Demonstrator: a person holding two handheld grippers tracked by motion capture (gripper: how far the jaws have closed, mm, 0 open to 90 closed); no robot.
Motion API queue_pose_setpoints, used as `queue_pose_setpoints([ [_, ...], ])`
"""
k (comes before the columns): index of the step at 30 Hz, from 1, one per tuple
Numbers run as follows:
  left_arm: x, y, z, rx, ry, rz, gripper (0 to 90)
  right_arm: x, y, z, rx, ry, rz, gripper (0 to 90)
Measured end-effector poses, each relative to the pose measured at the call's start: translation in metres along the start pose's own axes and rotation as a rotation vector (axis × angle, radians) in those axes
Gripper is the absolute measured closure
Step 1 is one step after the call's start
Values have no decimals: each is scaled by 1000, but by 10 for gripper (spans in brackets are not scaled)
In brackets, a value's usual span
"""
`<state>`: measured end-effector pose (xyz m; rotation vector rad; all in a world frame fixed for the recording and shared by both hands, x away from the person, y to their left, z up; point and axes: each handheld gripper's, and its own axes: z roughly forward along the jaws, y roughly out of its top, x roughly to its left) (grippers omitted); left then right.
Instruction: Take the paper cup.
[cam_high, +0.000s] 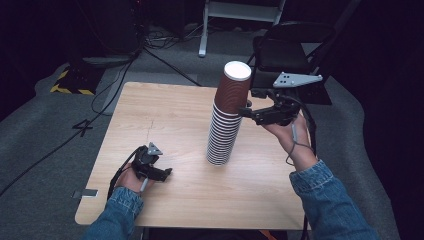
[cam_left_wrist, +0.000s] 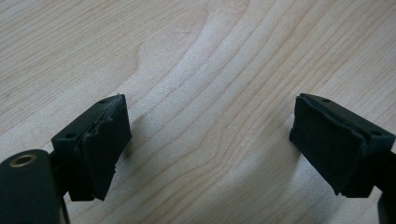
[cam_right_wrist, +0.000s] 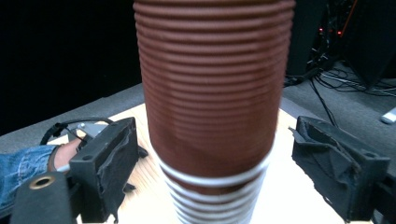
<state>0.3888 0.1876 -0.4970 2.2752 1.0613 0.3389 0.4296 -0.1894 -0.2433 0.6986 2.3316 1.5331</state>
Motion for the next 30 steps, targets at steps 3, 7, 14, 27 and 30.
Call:
queue_pose_setpoints([
  [3,0,0,0,-3,1,0,117,0,6,9,-3,11,4,149],
  [7,0,-1,0,-8,2,3,116,0,12,20,0,9,3,132],
  [14,0,-2,0,-13,-2,1,116,-4,17,33,10,22,13,104],
  [27,0,-2,0,-15,0,3,115,-2,22,45,31,10,-1,102],
  [30,1,-2,0,-16,-1,4,115,-3,23,44,25,12,7,109],
])
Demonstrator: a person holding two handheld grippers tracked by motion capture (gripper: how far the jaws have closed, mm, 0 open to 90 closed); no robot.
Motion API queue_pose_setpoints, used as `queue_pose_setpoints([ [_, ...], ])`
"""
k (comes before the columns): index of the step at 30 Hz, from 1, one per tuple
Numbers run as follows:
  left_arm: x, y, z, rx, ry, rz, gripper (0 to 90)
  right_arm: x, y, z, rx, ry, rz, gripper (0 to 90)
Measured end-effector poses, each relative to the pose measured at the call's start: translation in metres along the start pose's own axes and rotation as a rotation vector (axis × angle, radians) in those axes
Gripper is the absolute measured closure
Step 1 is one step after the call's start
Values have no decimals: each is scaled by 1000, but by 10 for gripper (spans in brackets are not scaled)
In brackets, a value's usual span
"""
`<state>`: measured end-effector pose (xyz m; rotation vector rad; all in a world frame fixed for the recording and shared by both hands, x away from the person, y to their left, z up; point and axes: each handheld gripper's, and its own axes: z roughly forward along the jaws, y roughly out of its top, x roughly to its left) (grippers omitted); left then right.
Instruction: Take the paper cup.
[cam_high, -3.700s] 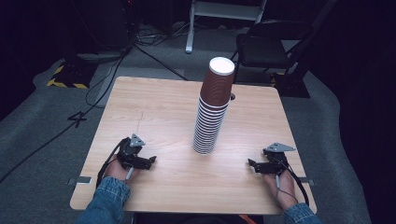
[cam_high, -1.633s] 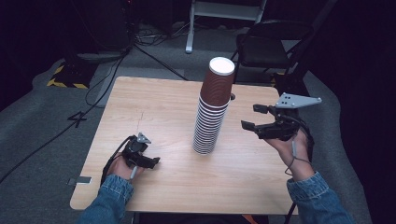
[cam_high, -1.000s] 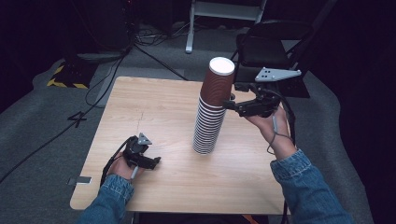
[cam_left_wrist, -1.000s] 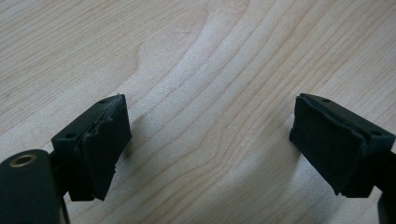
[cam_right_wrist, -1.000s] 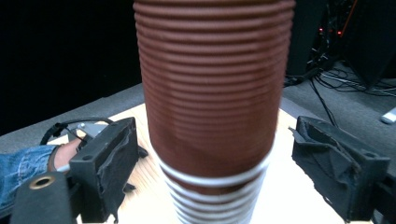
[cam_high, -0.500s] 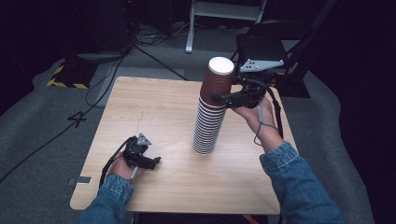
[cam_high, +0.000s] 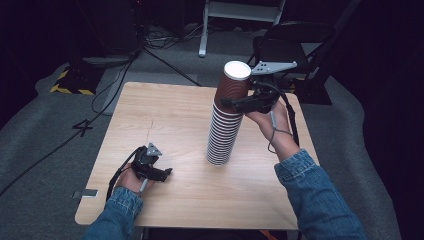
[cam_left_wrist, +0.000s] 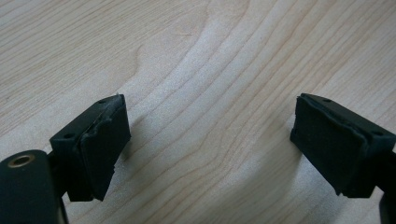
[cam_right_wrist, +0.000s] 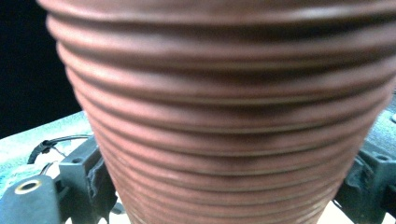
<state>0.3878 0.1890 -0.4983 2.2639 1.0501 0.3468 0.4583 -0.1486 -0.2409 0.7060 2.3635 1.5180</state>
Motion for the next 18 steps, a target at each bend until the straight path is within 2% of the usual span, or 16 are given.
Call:
queue_pose_setpoints([
  [5,0,0,0,2,-2,0,116,0,1,-2,-12,3,1,111],
  [9,1,1,0,3,3,4,117,0,7,-8,-50,8,11,112],
  [14,2,2,-2,16,14,-11,169,1,16,-14,-72,2,5,112],
  [18,1,3,-2,20,14,-18,167,2,24,-21,-94,0,-2,113],
])
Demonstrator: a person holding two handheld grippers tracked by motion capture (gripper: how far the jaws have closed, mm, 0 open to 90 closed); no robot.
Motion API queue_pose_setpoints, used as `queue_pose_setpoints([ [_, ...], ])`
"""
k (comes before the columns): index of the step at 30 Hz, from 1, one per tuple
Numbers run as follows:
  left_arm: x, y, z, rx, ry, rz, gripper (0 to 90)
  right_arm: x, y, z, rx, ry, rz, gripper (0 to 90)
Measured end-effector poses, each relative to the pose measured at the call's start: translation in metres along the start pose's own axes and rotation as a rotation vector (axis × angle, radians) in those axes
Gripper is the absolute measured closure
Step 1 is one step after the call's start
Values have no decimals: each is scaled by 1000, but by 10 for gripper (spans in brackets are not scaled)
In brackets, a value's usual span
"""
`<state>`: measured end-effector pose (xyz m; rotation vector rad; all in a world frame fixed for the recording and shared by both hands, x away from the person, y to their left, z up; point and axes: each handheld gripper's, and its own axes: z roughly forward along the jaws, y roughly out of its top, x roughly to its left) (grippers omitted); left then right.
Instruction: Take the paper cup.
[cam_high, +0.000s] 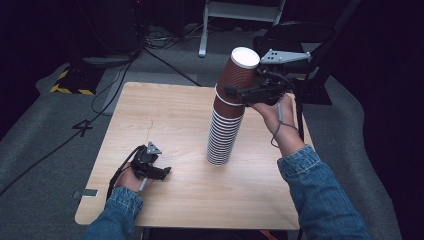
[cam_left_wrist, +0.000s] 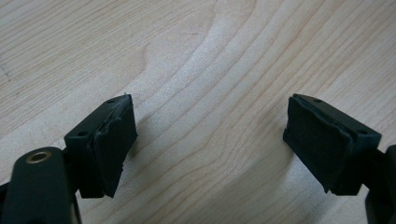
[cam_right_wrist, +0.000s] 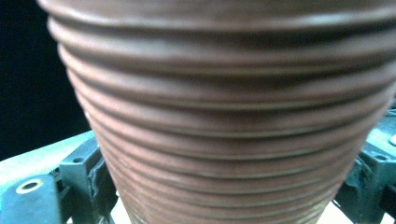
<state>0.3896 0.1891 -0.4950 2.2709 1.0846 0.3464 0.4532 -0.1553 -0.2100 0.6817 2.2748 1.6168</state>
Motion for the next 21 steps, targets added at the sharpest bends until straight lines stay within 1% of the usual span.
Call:
queue_pose_setpoints([
  [5,0,1,0,6,-12,-6,153,3,10,-7,-25,-6,-16,113],
  [7,-1,1,0,10,-17,8,152,4,14,-12,-36,-9,-21,112],
  [8,-2,1,0,13,-25,9,150,5,16,-15,-44,-10,-22,113],
  [9,-3,2,0,10,-29,10,146,5,18,-18,-54,-12,-24,113],
  [10,-4,3,-1,7,-51,17,145,5,18,-20,-57,-13,-25,113],
  [14,-6,5,-3,-19,-69,30,137,5,22,-29,-61,-21,-31,113],
  [19,-8,6,-4,-28,-68,27,134,8,27,-44,-89,-20,-38,113],
  [21,-7,6,-4,-35,-69,29,130,9,29,-50,-92,-25,-41,113],
])
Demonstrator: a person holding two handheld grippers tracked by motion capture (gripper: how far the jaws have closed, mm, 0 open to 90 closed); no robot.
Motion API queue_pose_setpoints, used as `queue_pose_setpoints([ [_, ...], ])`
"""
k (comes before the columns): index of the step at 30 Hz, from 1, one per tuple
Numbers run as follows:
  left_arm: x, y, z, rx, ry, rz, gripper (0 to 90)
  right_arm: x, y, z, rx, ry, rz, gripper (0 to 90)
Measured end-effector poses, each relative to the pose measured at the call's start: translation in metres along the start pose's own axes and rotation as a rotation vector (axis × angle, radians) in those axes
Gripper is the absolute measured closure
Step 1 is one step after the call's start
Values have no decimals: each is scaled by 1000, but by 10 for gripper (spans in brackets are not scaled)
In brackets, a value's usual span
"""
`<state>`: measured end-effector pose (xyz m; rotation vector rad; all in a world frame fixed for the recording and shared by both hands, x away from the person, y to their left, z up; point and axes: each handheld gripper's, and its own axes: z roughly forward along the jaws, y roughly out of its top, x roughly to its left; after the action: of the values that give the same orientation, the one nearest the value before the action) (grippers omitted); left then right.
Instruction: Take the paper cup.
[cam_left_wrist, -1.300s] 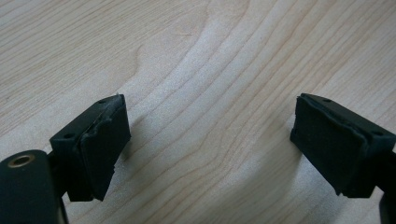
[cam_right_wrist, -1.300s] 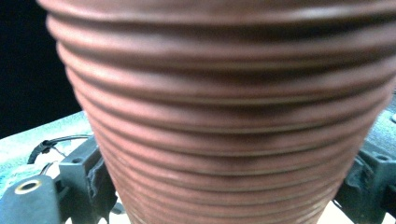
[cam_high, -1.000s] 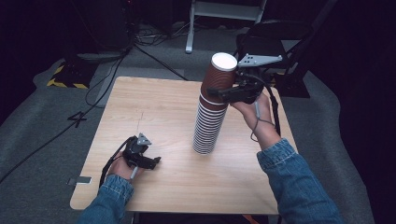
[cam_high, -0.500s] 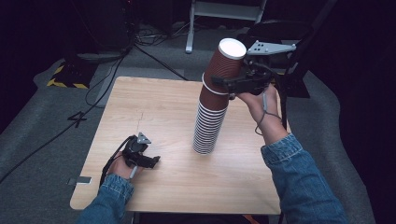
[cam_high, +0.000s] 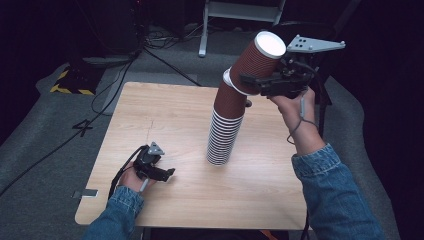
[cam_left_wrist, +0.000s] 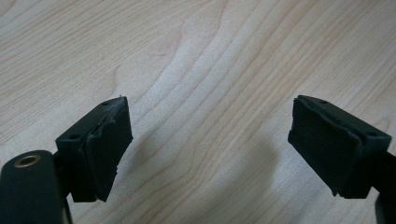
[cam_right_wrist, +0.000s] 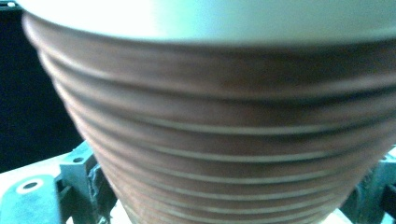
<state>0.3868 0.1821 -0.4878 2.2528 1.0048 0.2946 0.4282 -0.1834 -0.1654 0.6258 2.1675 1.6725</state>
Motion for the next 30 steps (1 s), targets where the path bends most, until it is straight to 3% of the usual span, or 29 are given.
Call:
queue_pose_setpoints([
  [6,-2,3,-4,-35,-24,-14,123,0,3,-21,-4,-26,-16,113],
  [11,-2,8,-6,-93,-98,-79,102,-4,0,-39,1,-58,-17,113],
  [17,-3,9,-5,-88,-106,-62,103,-12,-5,-57,0,-91,-5,113],
  [24,-4,12,-6,-107,-152,-68,102,-19,-13,-71,11,-125,5,113],
  [30,-12,17,-7,-106,-142,-33,99,-24,-25,-83,16,-151,25,113],
])
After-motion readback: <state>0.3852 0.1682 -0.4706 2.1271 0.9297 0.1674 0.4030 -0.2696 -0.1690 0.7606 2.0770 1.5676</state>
